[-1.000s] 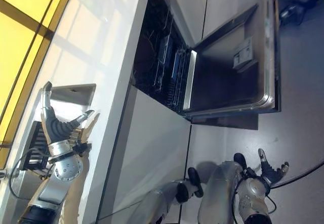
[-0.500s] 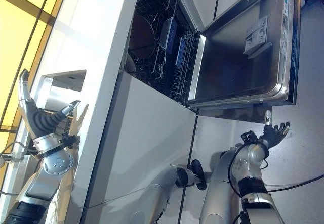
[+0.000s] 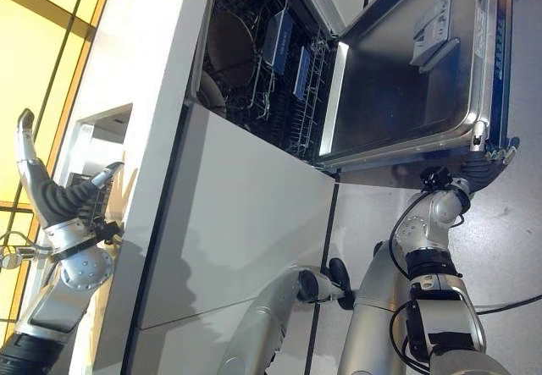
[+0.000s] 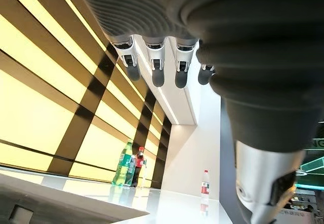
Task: Pick up plates and place into dishwasher.
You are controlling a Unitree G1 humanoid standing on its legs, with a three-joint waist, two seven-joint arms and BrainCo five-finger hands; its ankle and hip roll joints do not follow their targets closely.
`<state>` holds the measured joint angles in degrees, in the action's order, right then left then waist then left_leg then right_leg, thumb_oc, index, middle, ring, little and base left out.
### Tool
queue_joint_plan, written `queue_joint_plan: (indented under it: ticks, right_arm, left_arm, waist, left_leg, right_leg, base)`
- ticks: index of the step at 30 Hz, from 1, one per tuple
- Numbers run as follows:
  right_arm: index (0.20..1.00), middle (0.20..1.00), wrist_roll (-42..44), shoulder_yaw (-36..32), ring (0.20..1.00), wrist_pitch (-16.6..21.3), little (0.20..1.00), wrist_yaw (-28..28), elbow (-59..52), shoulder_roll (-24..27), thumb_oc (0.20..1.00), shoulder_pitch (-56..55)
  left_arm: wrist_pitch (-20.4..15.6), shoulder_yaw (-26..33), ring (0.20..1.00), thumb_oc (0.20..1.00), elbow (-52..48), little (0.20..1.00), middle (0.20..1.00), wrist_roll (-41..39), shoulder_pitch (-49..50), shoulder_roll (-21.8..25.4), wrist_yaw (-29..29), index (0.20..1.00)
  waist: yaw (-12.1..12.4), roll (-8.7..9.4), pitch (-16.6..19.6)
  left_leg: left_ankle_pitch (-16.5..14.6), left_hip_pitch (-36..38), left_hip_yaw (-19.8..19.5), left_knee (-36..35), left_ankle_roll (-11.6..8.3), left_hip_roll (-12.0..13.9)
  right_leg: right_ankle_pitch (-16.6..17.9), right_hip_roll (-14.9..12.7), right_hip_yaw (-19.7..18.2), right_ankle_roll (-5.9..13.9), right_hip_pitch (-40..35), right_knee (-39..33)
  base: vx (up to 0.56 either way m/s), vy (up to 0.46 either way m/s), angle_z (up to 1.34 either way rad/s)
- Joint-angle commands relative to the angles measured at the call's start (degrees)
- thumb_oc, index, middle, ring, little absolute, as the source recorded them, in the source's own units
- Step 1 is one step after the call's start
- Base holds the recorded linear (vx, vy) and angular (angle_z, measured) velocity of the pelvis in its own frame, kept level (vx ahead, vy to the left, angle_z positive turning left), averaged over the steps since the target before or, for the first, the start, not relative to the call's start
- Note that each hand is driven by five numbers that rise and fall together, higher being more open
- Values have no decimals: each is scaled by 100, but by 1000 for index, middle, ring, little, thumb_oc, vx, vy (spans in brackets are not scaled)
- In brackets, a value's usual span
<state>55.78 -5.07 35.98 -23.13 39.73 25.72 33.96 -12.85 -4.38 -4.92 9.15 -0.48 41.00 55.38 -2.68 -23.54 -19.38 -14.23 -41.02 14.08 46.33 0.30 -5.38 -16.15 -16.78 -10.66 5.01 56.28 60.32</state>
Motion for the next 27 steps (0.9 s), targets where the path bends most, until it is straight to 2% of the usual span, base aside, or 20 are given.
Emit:
queue_joint_plan:
  ticks: [1,2,3,5,9,11,15,16,19,25,27]
  right_arm:
    - [1000,1000,29,615,1000,-526,1000,1973,-1090,275,1000,1225]
    - [1000,1000,12,906,1000,-984,1000,2390,-1375,256,1000,1201]
    - [1000,1000,77,1012,1000,-1215,1000,2535,-1503,266,1000,1177]
    - [1000,1000,20,1365,1000,-1923,1000,2952,-1829,345,1000,1079]
    - [1000,1000,-138,1781,1000,-2590,1000,3365,-2255,441,1000,996]
    - [1000,1000,-218,1931,1000,-2753,1000,3382,-2441,401,1000,1012]
    - [1000,1000,-407,2180,1000,-2829,1000,3426,-2734,281,1000,1032]
    - [1000,1000,-437,2201,1000,-2812,1000,3481,-2778,237,1000,1016]
    - [1000,1000,-495,2270,1000,-2705,1000,3439,-2885,104,1000,924]
    - [1000,1000,-670,2369,1000,-2498,1000,3306,-2989,-138,1000,761]
    - [1000,1000,-674,2402,1000,-2307,1000,3264,-2951,-262,1000,668]
  left_arm:
    - [-115,-550,1000,1000,4,1000,1000,-241,71,-532,-272,1000]
    - [-140,-465,1000,1000,63,1000,1000,-303,14,-480,-360,1000]
    - [-144,-421,1000,1000,79,1000,1000,-327,2,-458,-398,1000]
    - [-137,-305,1000,1000,115,1000,1000,-401,-71,-379,-495,1000]
    - [-73,-129,1000,1000,122,1000,1000,-483,-145,-272,-681,1000]
    - [-63,-100,1000,1000,131,1000,1000,-487,-165,-254,-728,1000]
    - [-59,-46,1000,1000,122,1000,1000,-548,-168,-173,-794,1000]
    - [-58,-15,1000,1000,127,1000,1000,-566,-166,-154,-810,1000]
    - [-23,13,1000,1000,144,1000,1000,-574,-175,-112,-876,1000]
    - [-38,124,1000,1000,177,1000,1000,-617,-170,13,-1069,1000]
    - [-107,172,1000,1000,184,1000,1000,-597,-196,63,-1210,1000]
  waist:
    - [-81,-450,-905]
    - [-51,-375,-869]
    - [-51,-343,-858]
    - [-24,-213,-826]
    - [43,-13,-774]
    - [98,57,-741]
    - [261,217,-626]
    - [294,267,-602]
    - [412,400,-494]
    - [750,758,-196]
    - [935,987,-63]
  left_leg:
    - [-576,-207,109,555,304,-143]
    - [-559,-214,69,549,295,-124]
    - [-543,-214,54,538,292,-113]
    - [-480,-185,1,470,281,-83]
    - [-335,-1,-112,229,259,-66]
    - [-271,130,-183,70,246,-83]
    - [-141,477,-366,-298,211,-136]
    - [51,519,-362,-458,244,-143]
    - [109,778,-493,-686,233,-194]
    - [239,1371,-848,-1204,222,-257]
    - [263,1610,-1011,-1378,228,-278]
  right_leg:
    - [-56,51,436,-525,-145,-314]
    - [-24,71,458,-505,-152,-360]
    - [-5,78,473,-500,-161,-387]
    - [53,114,533,-477,-225,-496]
    - [143,177,665,-467,-485,-745]
    - [182,190,732,-463,-653,-893]
    - [274,188,883,-450,-1124,-1278]
    - [480,163,958,-487,-1218,-1475]
    - [550,124,1088,-460,-1611,-1756]
    - [730,16,1429,-386,-2525,-2448]
    - [808,-25,1630,-346,-2958,-2743]
  base:
    - [-41,-35,-5]
    - [-35,-31,-7]
    - [-41,-46,-9]
    - [-38,-54,-11]
    - [-11,-41,-14]
    - [0,0,0]
    - [21,0,-11]
    - [-18,10,-17]
    - [62,-1,2]
    - [100,-39,21]
    - [121,-142,62]
